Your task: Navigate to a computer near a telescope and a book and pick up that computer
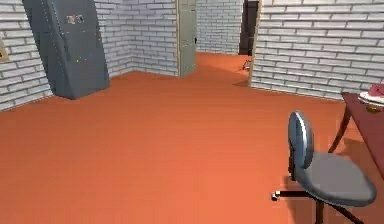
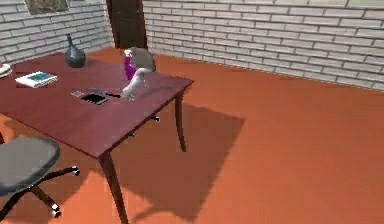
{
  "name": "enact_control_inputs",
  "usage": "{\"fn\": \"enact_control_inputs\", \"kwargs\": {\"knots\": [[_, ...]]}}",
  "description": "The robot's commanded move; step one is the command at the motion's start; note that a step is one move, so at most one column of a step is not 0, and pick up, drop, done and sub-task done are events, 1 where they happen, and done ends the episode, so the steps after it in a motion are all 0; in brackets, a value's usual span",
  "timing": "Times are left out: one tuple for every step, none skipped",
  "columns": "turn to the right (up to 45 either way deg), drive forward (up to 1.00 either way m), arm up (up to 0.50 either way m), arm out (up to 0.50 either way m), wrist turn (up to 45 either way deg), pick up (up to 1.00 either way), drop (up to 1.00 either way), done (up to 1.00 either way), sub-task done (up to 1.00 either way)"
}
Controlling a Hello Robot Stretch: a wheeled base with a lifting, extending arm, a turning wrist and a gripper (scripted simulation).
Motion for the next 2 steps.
{"fn": "enact_control_inputs", "kwargs": {"knots": [[0.0, 1.0, 0.0, 0.0, 0.0, 0.0, 0.0, 0.0, 0.0], [9.0, 0.0, 0.0, 0.0, 0.0, 0.0, 0.0, 0.0, 0.0]]}}
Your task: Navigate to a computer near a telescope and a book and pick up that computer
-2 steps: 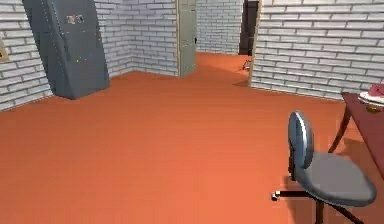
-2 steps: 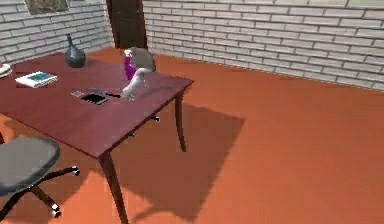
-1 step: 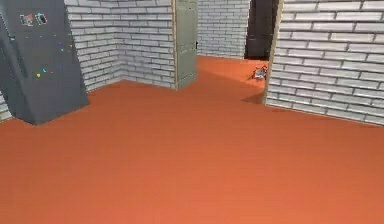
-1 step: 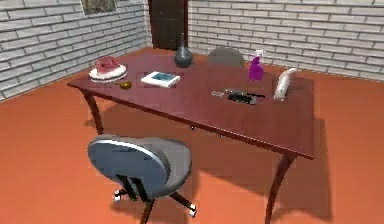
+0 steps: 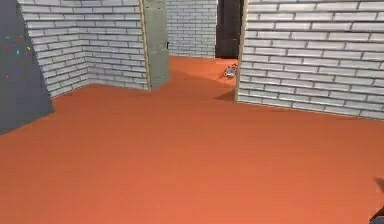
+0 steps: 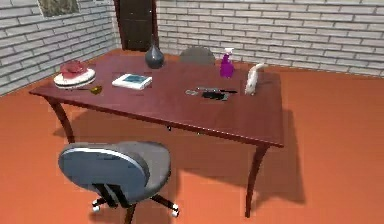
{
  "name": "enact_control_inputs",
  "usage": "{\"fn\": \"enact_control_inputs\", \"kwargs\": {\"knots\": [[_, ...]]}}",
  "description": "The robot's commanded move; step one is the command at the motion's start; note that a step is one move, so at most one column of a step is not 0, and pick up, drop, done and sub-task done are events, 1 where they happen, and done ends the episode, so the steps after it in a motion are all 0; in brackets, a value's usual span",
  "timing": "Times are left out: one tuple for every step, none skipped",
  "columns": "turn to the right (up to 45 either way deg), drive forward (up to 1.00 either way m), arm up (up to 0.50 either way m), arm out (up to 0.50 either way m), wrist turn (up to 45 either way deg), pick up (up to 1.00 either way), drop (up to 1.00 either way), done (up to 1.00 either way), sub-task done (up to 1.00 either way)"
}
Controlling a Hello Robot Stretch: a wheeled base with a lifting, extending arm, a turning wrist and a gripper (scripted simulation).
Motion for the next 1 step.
{"fn": "enact_control_inputs", "kwargs": {"knots": [[0.0, 0.15, 0.0, 0.0, 0.0, 0.0, 0.0, 0.0, 0.0]]}}
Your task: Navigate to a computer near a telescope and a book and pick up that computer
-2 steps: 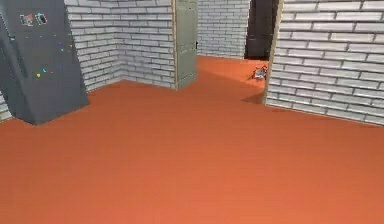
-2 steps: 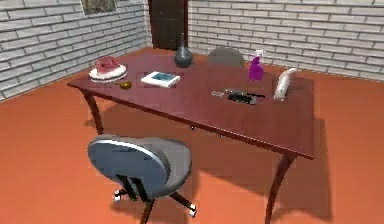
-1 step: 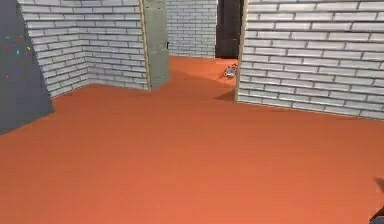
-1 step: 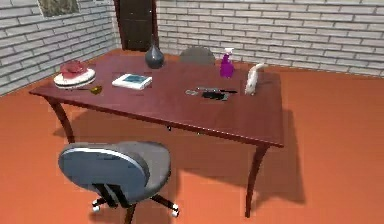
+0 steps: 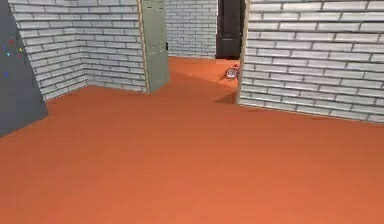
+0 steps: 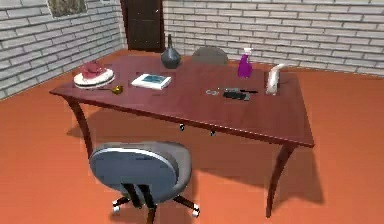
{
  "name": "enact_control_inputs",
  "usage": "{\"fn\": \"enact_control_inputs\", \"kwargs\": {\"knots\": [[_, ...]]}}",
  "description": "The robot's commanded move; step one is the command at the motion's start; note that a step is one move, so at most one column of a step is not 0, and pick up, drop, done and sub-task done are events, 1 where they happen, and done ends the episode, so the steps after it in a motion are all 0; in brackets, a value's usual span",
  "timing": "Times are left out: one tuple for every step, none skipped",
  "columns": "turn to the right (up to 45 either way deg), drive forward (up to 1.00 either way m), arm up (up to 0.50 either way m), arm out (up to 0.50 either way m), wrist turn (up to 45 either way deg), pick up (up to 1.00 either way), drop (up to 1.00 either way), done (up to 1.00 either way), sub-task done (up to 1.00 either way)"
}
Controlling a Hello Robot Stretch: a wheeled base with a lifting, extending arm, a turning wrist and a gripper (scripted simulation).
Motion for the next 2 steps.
{"fn": "enact_control_inputs", "kwargs": {"knots": [[0.0, 1.0, 0.0, 0.0, 0.0, 0.0, 0.0, 0.0, 0.0], [0.0, 1.0, 0.0, 0.0, 0.0, 0.0, 0.0, 0.0, 0.0]]}}
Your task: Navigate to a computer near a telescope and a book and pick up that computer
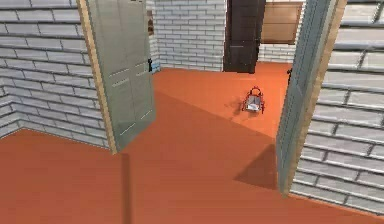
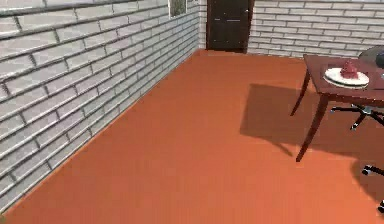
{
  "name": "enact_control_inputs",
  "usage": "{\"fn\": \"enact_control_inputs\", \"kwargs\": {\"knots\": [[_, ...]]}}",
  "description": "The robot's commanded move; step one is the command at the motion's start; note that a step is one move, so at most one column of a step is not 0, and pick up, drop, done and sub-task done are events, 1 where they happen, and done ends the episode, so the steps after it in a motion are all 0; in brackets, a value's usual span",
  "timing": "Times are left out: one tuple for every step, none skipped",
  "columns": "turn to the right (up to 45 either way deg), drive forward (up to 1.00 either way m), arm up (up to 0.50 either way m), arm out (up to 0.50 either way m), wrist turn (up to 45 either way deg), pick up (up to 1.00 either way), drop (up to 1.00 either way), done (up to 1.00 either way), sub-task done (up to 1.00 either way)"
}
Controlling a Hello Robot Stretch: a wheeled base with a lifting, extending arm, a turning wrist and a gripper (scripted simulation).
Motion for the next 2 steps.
{"fn": "enact_control_inputs", "kwargs": {"knots": [[3.0, 0.0, 0.0, 0.0, 0.0, 0.0, 0.0, 0.0, 0.0], [0.0, 1.0, 0.0, 0.0, 0.0, 0.0, 0.0, 0.0, 0.0]]}}
